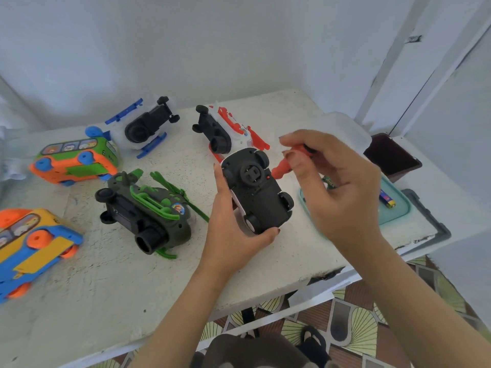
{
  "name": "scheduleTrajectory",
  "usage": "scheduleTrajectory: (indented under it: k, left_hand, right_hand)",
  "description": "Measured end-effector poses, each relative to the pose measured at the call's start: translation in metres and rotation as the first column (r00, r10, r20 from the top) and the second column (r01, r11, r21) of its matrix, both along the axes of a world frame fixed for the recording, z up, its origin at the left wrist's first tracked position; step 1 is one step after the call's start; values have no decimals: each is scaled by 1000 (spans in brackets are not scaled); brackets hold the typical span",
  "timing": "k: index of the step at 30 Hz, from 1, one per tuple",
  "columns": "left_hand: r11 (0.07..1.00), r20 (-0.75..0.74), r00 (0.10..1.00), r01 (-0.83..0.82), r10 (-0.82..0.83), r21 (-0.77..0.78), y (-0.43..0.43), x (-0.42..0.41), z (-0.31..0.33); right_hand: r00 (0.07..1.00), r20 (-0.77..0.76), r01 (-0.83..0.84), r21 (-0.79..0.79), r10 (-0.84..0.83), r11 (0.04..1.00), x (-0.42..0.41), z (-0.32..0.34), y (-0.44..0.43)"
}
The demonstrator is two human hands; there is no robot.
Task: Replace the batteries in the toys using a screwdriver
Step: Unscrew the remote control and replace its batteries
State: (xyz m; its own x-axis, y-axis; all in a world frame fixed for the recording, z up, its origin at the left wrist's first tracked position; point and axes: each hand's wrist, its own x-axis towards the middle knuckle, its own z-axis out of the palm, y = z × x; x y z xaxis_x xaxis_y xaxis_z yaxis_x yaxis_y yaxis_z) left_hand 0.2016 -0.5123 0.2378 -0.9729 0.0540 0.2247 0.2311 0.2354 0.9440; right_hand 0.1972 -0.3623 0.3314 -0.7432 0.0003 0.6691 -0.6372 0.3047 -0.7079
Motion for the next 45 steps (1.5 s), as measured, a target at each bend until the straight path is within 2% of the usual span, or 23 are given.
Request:
scheduleTrajectory:
  k: [3, 7, 11, 15, 20, 23, 25, 30, 34, 38, 42, 45]
  left_hand:
    - [998, 17, 998, 67, -67, 4, -4, -3, 1]
    - [994, 24, 998, 55, -53, -95, -8, -8, 4]
    - [993, 54, 996, 76, -72, -90, -5, -9, 4]
    - [993, -8, 995, 99, -100, -59, -5, -12, -3]
    - [986, -64, 986, 153, -157, -59, -8, -14, -6]
    - [993, -133, 986, 87, -97, -82, -7, -15, -9]
    - [988, -179, 983, 14, -42, -152, -6, -14, -11]
    - [926, -231, 972, -129, 47, -354, -4, -10, -5]
    - [943, -216, 976, -93, 23, -320, -4, -11, -5]
    - [942, -187, 982, -42, -22, -332, -5, -10, -5]
    - [956, -209, 978, -64, 3, -285, -6, -12, -9]
    - [936, -253, 967, -106, 19, -337, -7, -14, -10]
  right_hand:
    - [995, 79, -55, -68, 61, 996, -3, 1, 2]
    - [994, 76, -69, -89, 76, 994, -3, 4, 2]
    - [999, 45, -26, -79, 30, 997, -2, 4, -2]
    - [995, -24, 93, 5, -93, 996, -3, 4, -1]
    - [993, -41, 112, 19, -111, 994, -4, 3, 1]
    - [997, -17, 79, -27, -79, 997, -4, 3, -2]
    - [999, 6, 52, -75, -52, 996, -4, 2, -2]
    - [999, 8, 50, -59, -49, 997, -7, -1, -6]
    - [999, 40, 3, -120, 1, 993, -9, 1, -9]
    - [998, 18, 61, -135, -59, 989, -12, 2, -12]
    - [991, -1, 134, -88, -135, 987, -14, 4, -11]
    - [987, 41, 158, -113, -154, 981, -13, 5, -12]
